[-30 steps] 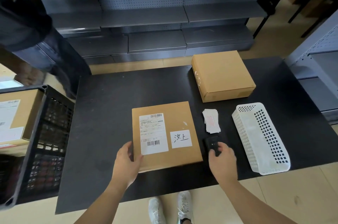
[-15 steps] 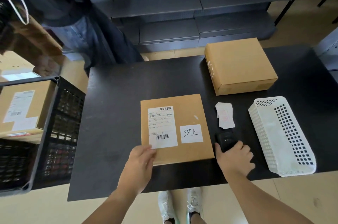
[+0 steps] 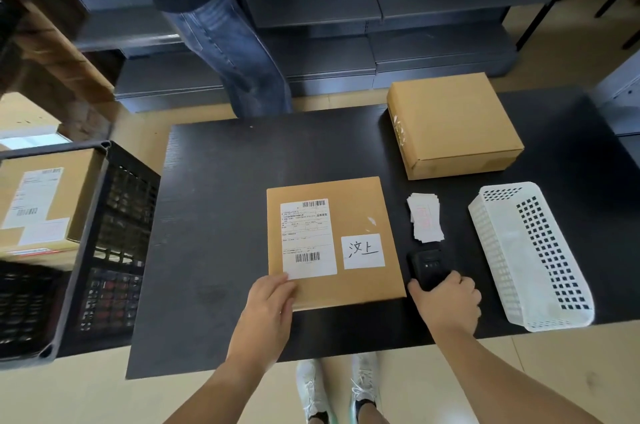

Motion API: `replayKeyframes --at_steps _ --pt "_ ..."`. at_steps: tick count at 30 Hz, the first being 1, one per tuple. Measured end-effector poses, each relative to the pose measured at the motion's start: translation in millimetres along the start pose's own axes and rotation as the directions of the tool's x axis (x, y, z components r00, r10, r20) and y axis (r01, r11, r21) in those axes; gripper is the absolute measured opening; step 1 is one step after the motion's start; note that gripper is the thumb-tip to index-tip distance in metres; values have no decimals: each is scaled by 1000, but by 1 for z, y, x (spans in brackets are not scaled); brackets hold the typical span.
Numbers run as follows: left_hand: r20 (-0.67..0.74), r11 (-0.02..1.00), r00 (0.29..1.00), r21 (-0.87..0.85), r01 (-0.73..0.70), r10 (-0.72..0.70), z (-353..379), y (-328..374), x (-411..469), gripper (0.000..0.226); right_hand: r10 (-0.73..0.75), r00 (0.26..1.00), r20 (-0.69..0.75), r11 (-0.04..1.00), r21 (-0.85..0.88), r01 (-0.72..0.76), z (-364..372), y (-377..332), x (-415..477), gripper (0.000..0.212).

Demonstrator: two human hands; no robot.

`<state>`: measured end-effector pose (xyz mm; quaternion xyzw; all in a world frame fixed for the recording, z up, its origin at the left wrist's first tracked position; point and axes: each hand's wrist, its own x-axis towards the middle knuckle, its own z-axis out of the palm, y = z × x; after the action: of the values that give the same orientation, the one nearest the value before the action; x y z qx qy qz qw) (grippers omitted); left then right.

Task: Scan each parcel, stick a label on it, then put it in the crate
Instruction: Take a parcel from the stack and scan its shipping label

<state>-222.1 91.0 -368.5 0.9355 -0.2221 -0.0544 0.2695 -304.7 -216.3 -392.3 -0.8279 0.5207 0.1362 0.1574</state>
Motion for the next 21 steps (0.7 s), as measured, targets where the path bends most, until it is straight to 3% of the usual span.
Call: replayKeyframes --at_steps 16,21 --pt "52 999 998 3 -34 34 -4 -2 0 22 -119 993 7 989 88 118 -50 2 -11 80" --pt "155 1000 988 23 -20 16 -10 1 4 25 -220 975 -22 965 139 221 -78 -13 -27 71"
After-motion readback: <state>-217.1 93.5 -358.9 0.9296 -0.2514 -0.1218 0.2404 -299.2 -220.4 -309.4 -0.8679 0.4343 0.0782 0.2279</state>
